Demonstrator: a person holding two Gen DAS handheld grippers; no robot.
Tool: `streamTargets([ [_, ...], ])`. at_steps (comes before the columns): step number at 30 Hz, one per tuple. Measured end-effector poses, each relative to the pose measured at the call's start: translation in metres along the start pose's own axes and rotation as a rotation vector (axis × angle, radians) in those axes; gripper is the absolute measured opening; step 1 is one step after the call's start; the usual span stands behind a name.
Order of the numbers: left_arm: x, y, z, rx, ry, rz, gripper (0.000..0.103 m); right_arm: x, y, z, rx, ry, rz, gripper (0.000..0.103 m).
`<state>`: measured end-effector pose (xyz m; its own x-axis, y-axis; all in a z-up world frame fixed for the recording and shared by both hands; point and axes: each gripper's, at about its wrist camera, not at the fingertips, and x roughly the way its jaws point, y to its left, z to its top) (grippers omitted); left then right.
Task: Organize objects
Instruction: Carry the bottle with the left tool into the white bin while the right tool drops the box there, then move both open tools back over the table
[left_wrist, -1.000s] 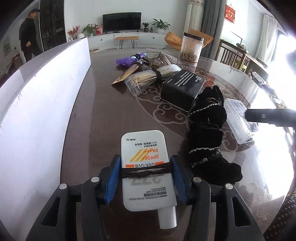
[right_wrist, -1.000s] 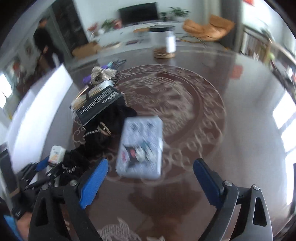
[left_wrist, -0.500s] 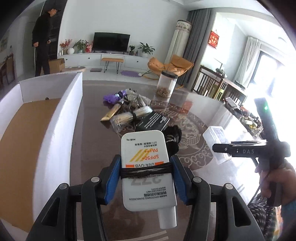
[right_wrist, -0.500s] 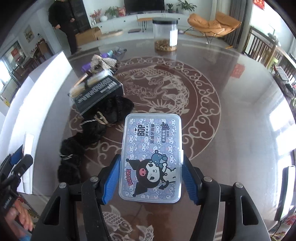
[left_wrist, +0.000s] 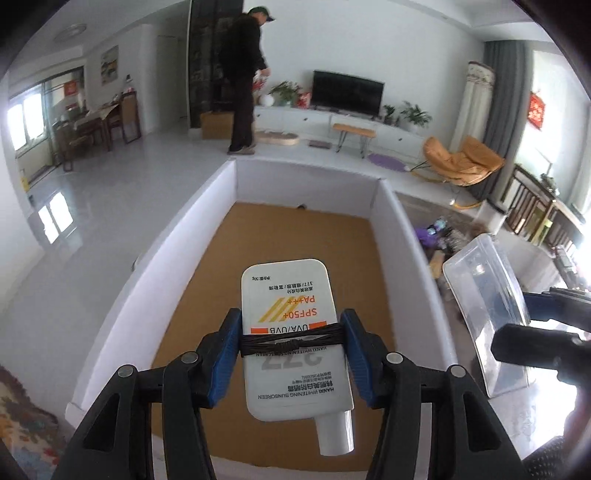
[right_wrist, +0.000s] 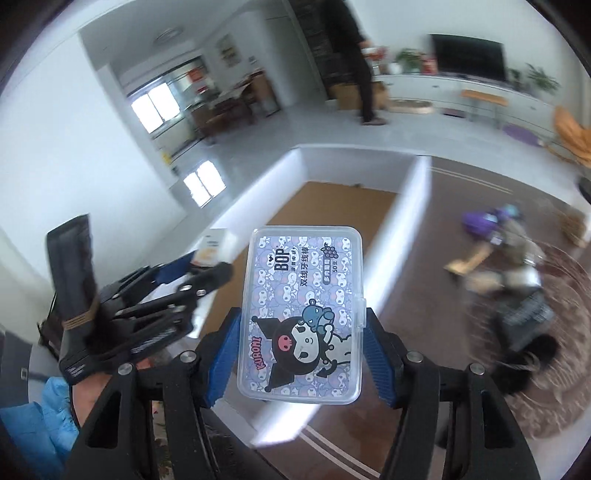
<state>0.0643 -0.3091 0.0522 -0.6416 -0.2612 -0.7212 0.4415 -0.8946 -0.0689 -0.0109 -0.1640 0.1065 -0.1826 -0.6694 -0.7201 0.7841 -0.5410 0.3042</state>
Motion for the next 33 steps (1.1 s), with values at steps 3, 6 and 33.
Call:
streamTargets([
  [3,0.021,0.014,-0.011,-0.040,0.078,0.023,0.066,0.041,0.012,0.000,-0.019,0.109,0.059,0.067],
  [6,0.020,0.007,-0.017,-0.049,0.061,0.003,0.079,0.041,-0.003,-0.011,0.026,0.093,0.043,0.075],
  [33,-0.004,-0.284,-0.057,0.384,0.075,-0.323,0.083,-0.103,-0.213,-0.236,0.408,-0.104,-0.448,0.089],
])
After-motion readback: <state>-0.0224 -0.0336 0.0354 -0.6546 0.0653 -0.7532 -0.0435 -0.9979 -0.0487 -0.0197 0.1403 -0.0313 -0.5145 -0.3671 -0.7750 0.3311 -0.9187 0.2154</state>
